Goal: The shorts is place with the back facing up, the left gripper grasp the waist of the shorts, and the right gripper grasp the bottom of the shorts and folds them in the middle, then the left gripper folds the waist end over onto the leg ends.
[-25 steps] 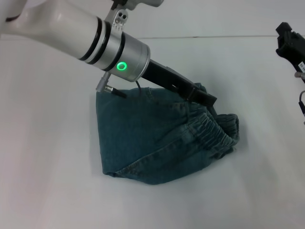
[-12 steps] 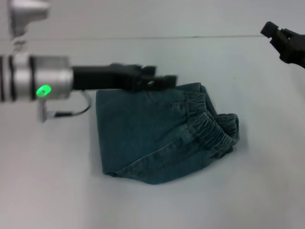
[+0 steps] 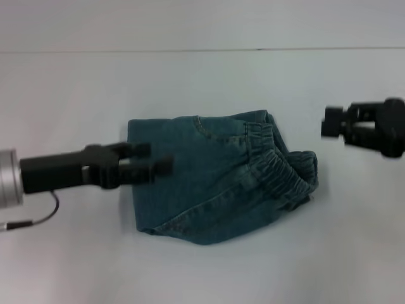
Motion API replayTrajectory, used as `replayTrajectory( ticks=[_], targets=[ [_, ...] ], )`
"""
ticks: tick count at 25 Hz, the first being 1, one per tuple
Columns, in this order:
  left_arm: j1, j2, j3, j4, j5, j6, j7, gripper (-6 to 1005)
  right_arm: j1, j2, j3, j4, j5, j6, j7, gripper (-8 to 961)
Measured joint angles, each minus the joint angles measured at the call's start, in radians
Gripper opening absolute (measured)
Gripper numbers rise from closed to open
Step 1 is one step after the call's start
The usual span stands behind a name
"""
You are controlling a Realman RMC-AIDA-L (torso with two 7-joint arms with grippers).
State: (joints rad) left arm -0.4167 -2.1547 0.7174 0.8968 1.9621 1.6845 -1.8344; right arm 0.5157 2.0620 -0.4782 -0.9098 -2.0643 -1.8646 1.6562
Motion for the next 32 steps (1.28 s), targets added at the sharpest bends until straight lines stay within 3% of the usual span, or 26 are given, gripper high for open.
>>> replayTrajectory(
  ticks=[7,12,15,32],
  targets=[
    [0.028,-0.005,-0.015,0.005,0.069,0.017,0.007,936,-0.009,-0.001,0.001,-0.019,-0.129,-0.029,-0.027,398],
    [0.03,-0.007,-0.026,0.005,0.081,0.018,0.014,936,-0.013,0.002,0.003,-0.015,-0.167,-0.015,-0.062,647],
    [0.031,-0.006,-0.033,0.005,0.083,0.019,0.014,936,-0.016,0.003,0.001,-0.013,-0.168,0.0,-0.063,867],
    [0.035,-0.007,-0.033,-0.003,0.086,0.047,0.006,936,-0.027,0.009,-0.004,-0.002,-0.176,0.024,-0.072,885]
  ],
)
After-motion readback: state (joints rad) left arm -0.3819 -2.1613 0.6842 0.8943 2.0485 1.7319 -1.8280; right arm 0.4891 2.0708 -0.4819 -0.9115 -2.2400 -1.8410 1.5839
